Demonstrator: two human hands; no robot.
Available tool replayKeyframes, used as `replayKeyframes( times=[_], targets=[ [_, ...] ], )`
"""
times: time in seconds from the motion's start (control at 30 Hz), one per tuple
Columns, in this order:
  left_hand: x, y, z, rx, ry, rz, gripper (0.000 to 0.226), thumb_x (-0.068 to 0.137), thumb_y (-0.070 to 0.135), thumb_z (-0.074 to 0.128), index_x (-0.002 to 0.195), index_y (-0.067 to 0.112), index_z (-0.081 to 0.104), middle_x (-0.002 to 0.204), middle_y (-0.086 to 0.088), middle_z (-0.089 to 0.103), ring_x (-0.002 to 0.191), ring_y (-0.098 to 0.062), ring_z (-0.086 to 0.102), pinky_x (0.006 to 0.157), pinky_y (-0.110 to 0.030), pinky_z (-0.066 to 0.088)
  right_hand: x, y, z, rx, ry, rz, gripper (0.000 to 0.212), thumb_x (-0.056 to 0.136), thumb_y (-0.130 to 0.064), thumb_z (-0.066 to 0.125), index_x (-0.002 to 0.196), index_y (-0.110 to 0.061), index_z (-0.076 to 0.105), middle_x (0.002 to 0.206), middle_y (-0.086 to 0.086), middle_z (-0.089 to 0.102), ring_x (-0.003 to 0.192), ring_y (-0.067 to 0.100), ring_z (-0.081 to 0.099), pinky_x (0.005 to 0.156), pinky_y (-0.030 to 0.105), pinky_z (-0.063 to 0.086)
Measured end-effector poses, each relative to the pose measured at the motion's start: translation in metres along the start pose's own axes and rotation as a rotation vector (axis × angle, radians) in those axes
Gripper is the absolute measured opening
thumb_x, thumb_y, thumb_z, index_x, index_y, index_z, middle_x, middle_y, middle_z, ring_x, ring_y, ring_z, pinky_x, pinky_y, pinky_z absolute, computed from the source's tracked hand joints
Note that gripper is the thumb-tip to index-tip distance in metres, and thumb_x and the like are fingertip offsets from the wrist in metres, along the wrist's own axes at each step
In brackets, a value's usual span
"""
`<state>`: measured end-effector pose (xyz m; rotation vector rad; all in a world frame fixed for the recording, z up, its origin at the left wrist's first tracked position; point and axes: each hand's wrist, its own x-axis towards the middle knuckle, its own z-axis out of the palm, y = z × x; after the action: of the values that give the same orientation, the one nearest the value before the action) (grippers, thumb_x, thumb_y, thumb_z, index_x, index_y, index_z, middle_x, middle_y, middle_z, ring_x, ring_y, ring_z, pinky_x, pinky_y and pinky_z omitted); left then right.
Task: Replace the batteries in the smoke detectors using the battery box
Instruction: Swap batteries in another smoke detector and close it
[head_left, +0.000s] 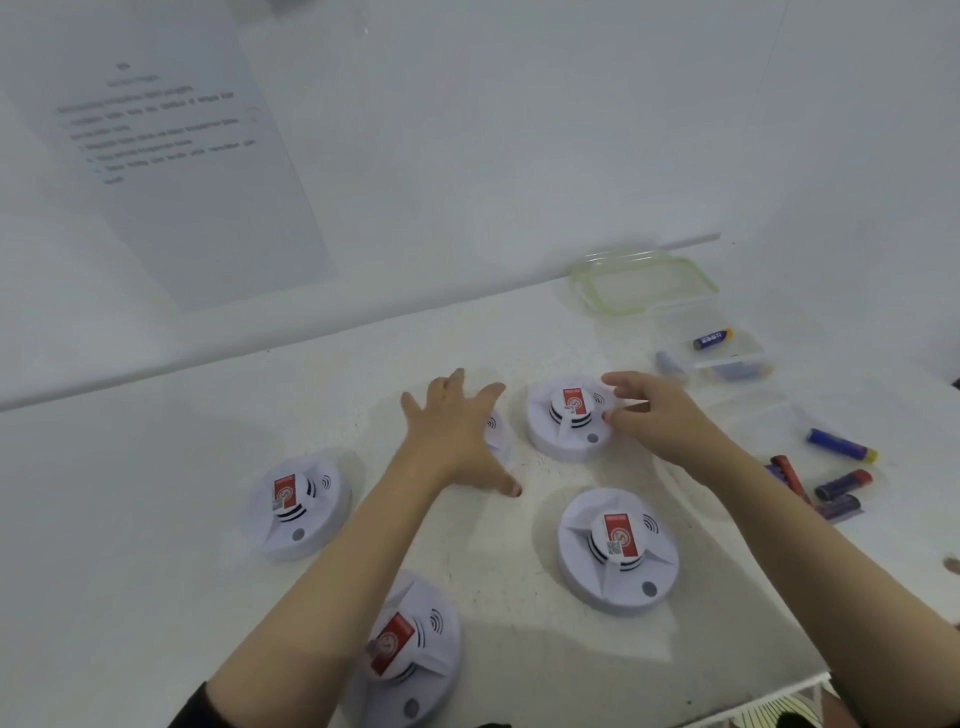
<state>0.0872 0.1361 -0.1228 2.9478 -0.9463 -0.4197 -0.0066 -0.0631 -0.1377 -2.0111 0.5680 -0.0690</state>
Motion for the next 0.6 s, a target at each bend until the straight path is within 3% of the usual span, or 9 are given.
replayKeyframes(
  times=[0.13,0.27,0.37,0.47,0.53,0.6],
  targets=[
    [-0.006,-0.021,0.001,-0.16,0.047,-0.022,0.091,0.066,0.043,0.079,0.142,0.037,0.03,0.133,-0.004,0.039,0.125,-0.025,0.032,0.098,-0.037,0.034,-0.004,0.002,0.008,0.095,0.107,-0.052,0.04,0.09,-0.016,0.059,0.129,-0.025,0.052,0.124,-0.004,0.05,0.106,0.015,0.052,0.085,0.029,0.039],
    [-0.016,-0.031,-0.004,-0.537,0.185,0.079,0.081,0.062,0.033,0.085,0.127,0.034,0.038,0.113,0.003,0.048,0.101,-0.02,0.049,0.072,-0.026,0.042,-0.013,0.0,0.016,0.201,0.291,-0.162,0.028,0.091,-0.014,0.057,0.115,-0.027,0.058,0.115,-0.013,0.056,0.107,0.012,0.052,0.088,0.025,0.041],
    [-0.031,-0.031,-0.011,-0.88,0.246,0.188,0.079,0.058,0.03,0.09,0.117,0.036,0.038,0.118,0.01,0.052,0.103,-0.012,0.058,0.08,-0.021,0.048,-0.022,-0.008,0.019,0.31,0.324,-0.238,0.026,0.091,-0.009,0.054,0.107,-0.029,0.061,0.112,-0.013,0.06,0.1,0.007,0.056,0.081,0.014,0.042],
    [-0.045,-0.02,-0.011,-1.101,0.288,0.339,0.08,0.055,0.03,0.087,0.12,0.03,0.039,0.123,-0.001,0.055,0.107,-0.019,0.061,0.092,-0.032,0.051,-0.031,-0.021,0.021,0.558,0.115,-0.239,0.028,0.092,-0.008,0.054,0.106,-0.031,0.063,0.116,-0.007,0.062,0.099,0.012,0.062,0.086,0.023,0.048],
    [-0.053,-0.011,-0.01,-1.206,0.324,0.413,0.081,0.056,0.026,0.088,0.12,0.024,0.038,0.123,-0.007,0.056,0.108,-0.02,0.062,0.092,-0.034,0.053,-0.036,-0.028,0.021,0.786,-0.171,-0.178,0.03,0.091,-0.015,0.057,0.117,-0.031,0.06,0.117,0.004,0.062,0.099,0.023,0.064,0.086,0.032,0.052],
    [-0.058,-0.004,-0.009,-1.269,0.345,0.442,0.085,0.055,0.031,0.091,0.12,0.022,0.037,0.125,-0.009,0.055,0.111,-0.02,0.062,0.092,-0.035,0.053,-0.04,-0.034,0.021,0.865,-0.429,-0.165,0.043,0.088,-0.023,0.056,0.13,-0.033,0.051,0.118,0.011,0.063,0.1,0.028,0.065,0.083,0.035,0.054]
  ],
)
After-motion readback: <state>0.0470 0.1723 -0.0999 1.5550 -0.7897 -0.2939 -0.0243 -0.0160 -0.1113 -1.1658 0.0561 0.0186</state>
